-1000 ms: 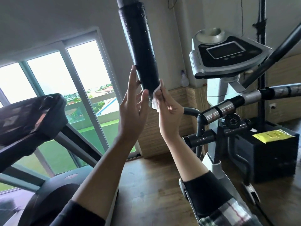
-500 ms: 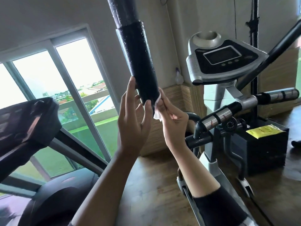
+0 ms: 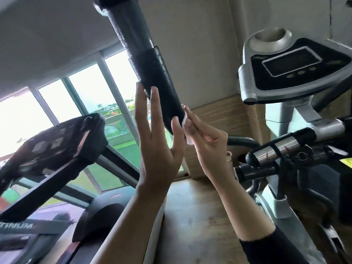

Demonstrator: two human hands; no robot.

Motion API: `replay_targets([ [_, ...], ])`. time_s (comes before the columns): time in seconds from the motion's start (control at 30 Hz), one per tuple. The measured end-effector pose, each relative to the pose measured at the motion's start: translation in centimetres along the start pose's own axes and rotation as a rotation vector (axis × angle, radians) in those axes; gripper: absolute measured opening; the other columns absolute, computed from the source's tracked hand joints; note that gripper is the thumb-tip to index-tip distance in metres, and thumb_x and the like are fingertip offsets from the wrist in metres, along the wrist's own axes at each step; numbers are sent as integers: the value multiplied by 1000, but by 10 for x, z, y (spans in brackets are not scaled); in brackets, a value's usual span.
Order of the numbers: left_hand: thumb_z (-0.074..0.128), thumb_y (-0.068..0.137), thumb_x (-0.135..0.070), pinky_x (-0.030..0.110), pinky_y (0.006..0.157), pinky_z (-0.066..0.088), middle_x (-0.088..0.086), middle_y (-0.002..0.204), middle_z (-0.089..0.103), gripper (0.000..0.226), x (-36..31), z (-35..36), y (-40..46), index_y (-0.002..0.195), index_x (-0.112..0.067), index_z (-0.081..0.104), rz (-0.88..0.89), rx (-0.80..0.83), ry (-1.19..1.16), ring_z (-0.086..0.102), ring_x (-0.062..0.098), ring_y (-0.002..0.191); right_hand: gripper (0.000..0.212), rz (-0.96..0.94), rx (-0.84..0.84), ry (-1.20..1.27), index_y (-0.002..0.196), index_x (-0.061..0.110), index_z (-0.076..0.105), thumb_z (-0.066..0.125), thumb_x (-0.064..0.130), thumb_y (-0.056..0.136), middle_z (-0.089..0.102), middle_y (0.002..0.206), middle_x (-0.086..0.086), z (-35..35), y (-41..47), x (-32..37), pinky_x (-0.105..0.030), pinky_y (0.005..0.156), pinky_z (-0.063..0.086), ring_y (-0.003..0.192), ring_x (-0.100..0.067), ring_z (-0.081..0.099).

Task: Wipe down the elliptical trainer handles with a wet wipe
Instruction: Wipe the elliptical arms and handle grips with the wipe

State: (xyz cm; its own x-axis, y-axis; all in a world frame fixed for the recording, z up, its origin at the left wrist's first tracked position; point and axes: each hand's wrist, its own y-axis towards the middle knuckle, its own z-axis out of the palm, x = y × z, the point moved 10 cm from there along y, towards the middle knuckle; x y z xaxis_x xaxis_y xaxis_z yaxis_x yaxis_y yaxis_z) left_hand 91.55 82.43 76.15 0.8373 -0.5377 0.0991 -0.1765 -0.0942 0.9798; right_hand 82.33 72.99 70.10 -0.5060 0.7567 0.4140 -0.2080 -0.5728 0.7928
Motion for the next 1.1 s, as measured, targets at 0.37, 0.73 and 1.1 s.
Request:
replay_targets([
  [0.37,49,96,-5,54,103,45,30,154,17,55,-9,-9,21,145,9,27,-62,14,194,19,35,147,39,53,120,112,119,3,59,63,24,86,67,114,-13,-5,8,-19,-41,89,55,102,-21,67],
  [0.73,42,99,-12,55,104,43,30,154,21,54,-17,-15,32,144,11,25,-68,53,273,22,34,146,37,-55,151,158,117,9,61,62,31,86,69,109,-4,8,18,-4,-48,75,58,95,-27,69],
  [1.1,43,101,-17,55,112,34,19,159,17,55,-9,-20,29,148,3,23,-127,107,229,16,21,149,29,35,83,255,110,4,65,70,6,81,72,95,-7,21,35,24,-21,70,57,84,-23,71],
])
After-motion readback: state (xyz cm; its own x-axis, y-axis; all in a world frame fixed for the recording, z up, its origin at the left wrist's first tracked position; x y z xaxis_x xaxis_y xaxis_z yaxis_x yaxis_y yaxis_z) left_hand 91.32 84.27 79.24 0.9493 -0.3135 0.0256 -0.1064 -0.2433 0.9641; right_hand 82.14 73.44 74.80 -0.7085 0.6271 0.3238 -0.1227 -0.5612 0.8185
